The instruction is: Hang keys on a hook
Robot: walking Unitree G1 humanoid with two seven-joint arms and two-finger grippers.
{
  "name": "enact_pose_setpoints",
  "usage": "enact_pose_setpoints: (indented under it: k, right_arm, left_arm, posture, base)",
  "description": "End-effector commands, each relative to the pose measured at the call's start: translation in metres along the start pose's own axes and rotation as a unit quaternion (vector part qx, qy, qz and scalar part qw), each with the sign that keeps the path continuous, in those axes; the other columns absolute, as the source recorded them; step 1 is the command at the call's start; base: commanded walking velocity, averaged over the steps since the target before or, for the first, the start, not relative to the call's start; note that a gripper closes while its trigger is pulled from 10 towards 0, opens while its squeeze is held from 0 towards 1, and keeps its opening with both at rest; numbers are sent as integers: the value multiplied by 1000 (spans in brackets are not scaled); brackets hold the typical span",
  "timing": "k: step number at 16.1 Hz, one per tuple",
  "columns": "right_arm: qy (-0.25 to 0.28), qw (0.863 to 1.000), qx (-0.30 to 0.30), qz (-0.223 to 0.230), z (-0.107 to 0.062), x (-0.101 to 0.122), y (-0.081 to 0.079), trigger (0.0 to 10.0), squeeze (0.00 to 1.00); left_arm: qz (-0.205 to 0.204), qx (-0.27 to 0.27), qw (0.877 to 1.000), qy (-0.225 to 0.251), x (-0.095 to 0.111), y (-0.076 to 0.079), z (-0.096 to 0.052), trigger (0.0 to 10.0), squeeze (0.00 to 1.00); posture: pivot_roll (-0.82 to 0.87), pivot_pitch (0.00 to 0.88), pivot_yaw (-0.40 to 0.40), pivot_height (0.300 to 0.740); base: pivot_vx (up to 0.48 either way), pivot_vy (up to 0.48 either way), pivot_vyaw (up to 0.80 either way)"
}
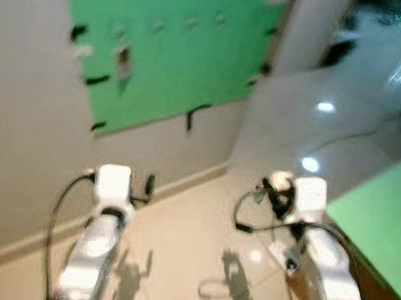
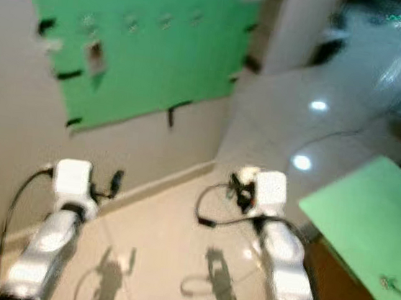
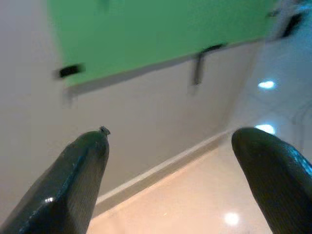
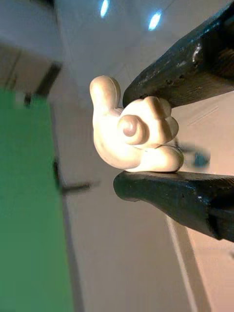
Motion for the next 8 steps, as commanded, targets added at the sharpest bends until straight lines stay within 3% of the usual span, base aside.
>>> enact_pose_setpoints:
  k: [1,4,5,6,7,8]
  right_arm:
    - [-6,1000,-8,0,-4,-3,9,10000,0]
    - [-6,1000,-15,16,-3,-5,9,10000,0]
    - [-6,1000,-20,23,-2,-5,9,10000,0]
    - [-4,999,-20,26,-1,-5,7,10000,0]
    - [-10,999,-19,36,-2,-8,5,10000,0]
    - [-26,999,-21,40,-8,-16,5,10000,0]
  left_arm:
    - [0,-2,1000,12,7,6,3,10000,0]
    - [41,0,998,38,24,-7,19,10000,0]
    - [22,13,999,40,31,-13,26,10000,0]
    - [34,4,999,24,28,-12,26,10000,0]
    - [62,-26,998,-2,13,-8,14,10000,0]
    - [64,-48,997,-23,-1,-9,0,10000,0]
  posture:
    - [-6,0,-20,740]
    - [2,0,-25,740]
    - [3,0,-24,740]
    - [2,0,-20,740]
    - [-5,0,-10,740]
    - [-4,0,-10,740]
  base:
    - [0,0,438]
    - [0,0,0]
    - [0,0,0]
    - [0,0,0]
    - [0,0,0]
    - [0,0,0]
Point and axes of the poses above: a point about 5 cm out from each wrist's last joint towards the gripper, its own z axis pointing out of the wrist towards the gripper, its own x axis along the axis of the wrist's last joint, y = z × x, the point moved 2 cm from there along z, pointing out of the wrist towards the gripper, and after that the axes turned 13 degrees about -z, right-handed, at the moved point
